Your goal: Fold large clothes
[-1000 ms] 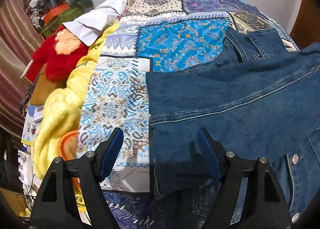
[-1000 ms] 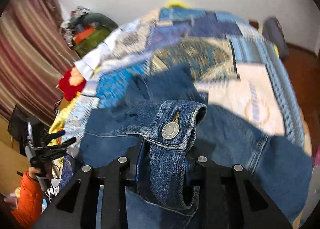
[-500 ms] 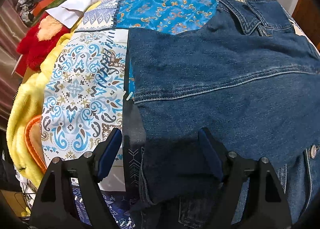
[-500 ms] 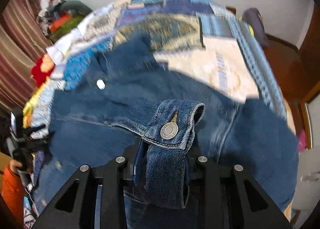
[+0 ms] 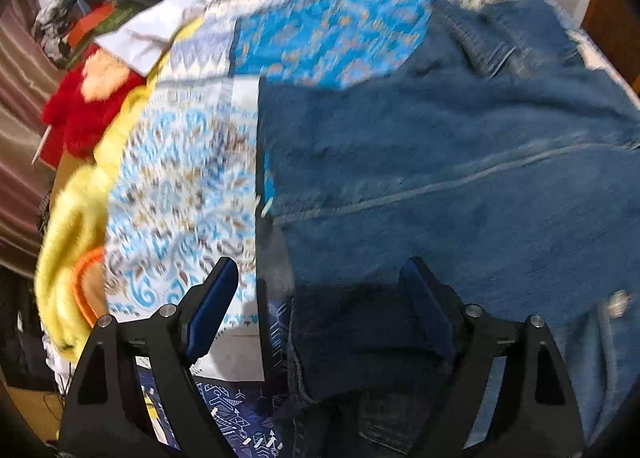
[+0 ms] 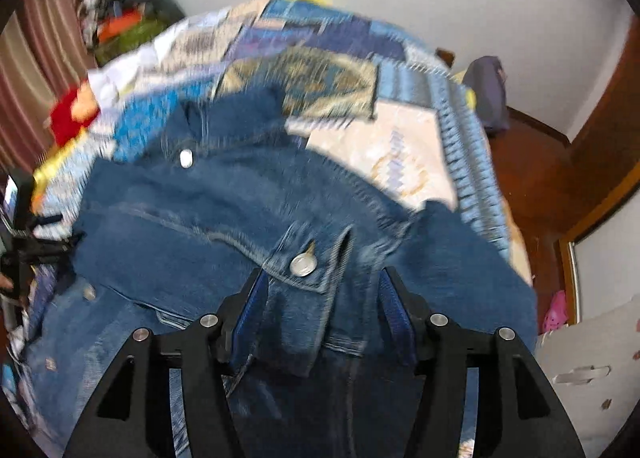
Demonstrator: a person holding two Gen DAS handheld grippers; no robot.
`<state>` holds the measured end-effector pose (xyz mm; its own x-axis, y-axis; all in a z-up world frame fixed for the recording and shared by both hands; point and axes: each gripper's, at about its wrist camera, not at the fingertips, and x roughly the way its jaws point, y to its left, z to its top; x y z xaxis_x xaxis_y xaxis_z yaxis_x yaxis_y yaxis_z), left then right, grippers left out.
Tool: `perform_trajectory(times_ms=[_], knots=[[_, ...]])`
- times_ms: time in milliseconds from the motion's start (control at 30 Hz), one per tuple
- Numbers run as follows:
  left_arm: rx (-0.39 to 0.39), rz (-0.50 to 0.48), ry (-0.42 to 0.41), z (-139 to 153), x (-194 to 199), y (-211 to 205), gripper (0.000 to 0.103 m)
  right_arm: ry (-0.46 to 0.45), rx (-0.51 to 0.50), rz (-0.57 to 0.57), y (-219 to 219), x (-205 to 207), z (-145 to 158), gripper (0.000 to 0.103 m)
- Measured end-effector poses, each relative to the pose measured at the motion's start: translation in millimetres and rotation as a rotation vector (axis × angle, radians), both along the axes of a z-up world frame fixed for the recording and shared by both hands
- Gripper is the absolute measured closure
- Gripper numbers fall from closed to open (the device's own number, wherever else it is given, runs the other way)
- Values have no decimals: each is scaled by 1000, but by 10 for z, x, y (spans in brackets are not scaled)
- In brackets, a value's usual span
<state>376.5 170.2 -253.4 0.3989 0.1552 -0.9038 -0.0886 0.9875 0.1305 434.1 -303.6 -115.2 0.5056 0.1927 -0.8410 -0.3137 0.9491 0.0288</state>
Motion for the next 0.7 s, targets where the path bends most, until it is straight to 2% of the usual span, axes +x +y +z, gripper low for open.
perform_trajectory(times_ms=[100, 167, 267, 367, 467, 533, 700], knots=[[15, -38, -70, 319, 44, -168, 18, -20, 57, -61, -261, -32, 215, 43], [13, -70, -127, 557, 76, -314, 18, -51, 99, -110, -499, -80, 354, 28], [-14, -120, -200, 889, 143, -568, 18, -104, 134, -173, -822, -170, 496, 22], [-48, -169, -253, 1125, 191, -842, 17, -124, 141, -233, -1128, -265, 536, 20], [-102, -228, -284, 1294, 288, -1172, 15, -108, 155, -302, -1418, -370, 451, 19], [-129, -269, -286, 1320, 357, -1378, 13, -66, 178, -347, -1620, -415, 303, 19], [-147, -354, -233, 1156, 517, -1883, 13, 78, 234, -463, -2071, -444, -189, 19]])
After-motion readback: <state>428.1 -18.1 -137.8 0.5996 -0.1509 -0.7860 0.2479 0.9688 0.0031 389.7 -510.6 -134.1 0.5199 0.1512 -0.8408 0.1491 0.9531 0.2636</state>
